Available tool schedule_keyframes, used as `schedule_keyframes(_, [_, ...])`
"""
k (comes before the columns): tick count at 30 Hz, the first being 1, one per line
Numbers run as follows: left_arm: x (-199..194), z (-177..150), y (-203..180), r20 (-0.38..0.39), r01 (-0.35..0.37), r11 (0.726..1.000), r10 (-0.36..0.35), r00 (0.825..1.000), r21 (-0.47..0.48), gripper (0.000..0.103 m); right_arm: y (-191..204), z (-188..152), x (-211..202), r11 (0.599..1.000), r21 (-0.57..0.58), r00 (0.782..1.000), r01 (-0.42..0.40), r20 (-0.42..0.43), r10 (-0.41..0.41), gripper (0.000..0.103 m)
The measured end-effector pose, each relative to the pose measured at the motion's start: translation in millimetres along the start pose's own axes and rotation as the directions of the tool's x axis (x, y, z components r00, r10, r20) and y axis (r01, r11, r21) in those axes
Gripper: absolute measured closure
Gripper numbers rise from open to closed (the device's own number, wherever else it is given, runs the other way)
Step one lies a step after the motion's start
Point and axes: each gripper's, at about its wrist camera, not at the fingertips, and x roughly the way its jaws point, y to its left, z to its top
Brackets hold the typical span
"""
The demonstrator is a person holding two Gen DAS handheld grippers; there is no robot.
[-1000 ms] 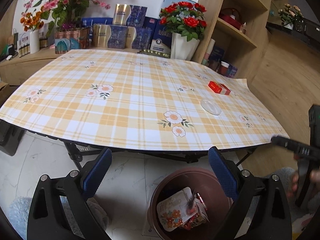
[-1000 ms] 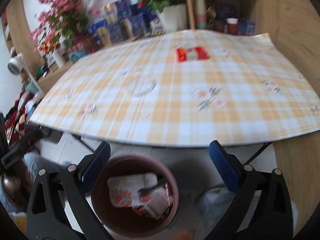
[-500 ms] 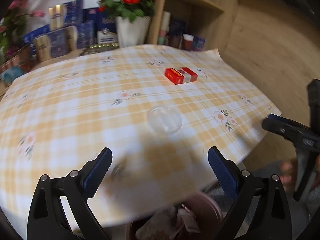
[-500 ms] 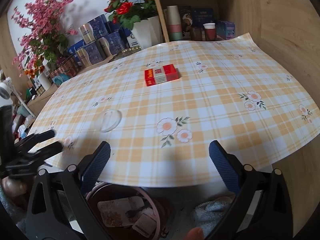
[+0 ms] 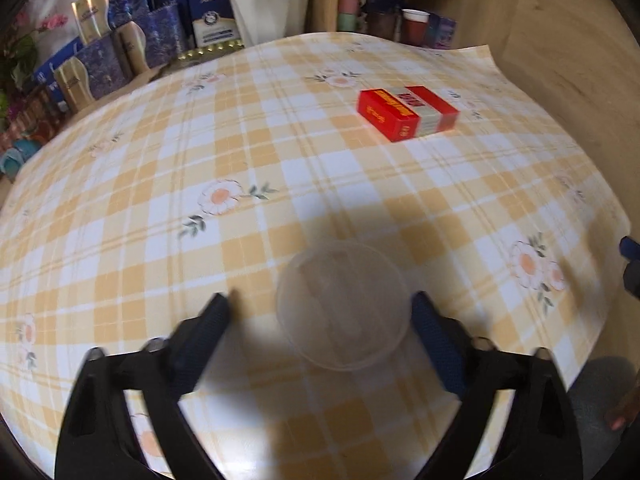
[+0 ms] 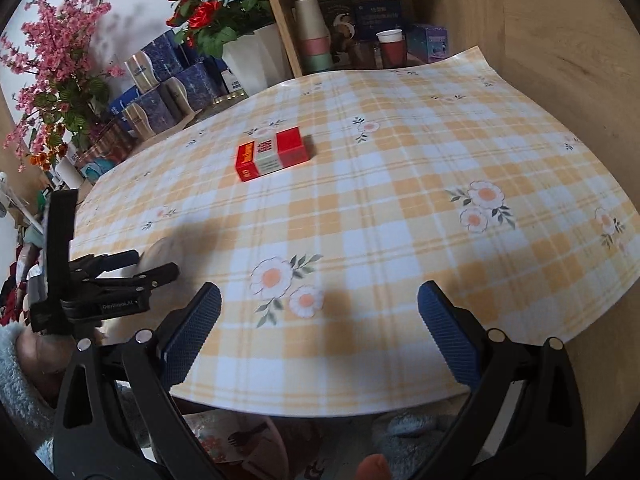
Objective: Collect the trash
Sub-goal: 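Grasp the clear plastic lid with the left tool while the right tool grasps the red cigarette pack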
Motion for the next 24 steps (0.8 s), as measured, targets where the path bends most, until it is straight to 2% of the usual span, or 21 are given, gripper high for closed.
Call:
schedule_keyframes(1, [-2.7, 0.8, 1.1, 0.015, 0.008, 1.000, -0.009, 1.000, 0.016, 0.039, -0.6, 3.3, 3.3, 1.000, -0.006, 1.000, 0.003, -0.005, -0.003, 0.006])
schedule_keyframes(5, [-11.3, 0.4, 10.0, 0.014, 0.090, 0.996, -0.090, 0.996, 0.014, 0.039, 2.6, 25.3, 20.6, 0.999, -0.035, 0.999, -0.015, -0.033, 0.014, 0.006])
schedule_keyframes(8, [-24.0, -2.4, 18.7, 0.037, 0.110, 0.994, -0.110, 0.993, 0.000, 0.039, 15.4, 51.6, 39.6, 0.994, -0.107, 0.999, -0.018, -0.042, 0.014, 0.006])
schedule_keyframes(12, [-45.0, -6.5, 38.7, 0.076, 0.135, 0.989, -0.130, 0.989, -0.066, 0.039, 38.7, 90.8, 77.5, 0.980, -0.197, 0.998, -0.011, -0.065, -0.002, 0.006])
schedule_keyframes(16, [-65.6, -13.5, 59.5, 0.110, 0.142, 0.983, -0.129, 0.986, -0.115, 0.039, 62.1, 122.2, 126.0, 0.978, -0.208, 0.993, -0.021, -0.120, -0.004, 0.006])
schedule_keyframes(24, [-90.3, -26.6, 82.8, 0.147, 0.148, 0.981, -0.129, 0.981, -0.127, 0.039, 89.3, 145.9, 188.4, 0.968, -0.228, 0.974, 0.103, -0.173, -0.145, 0.006])
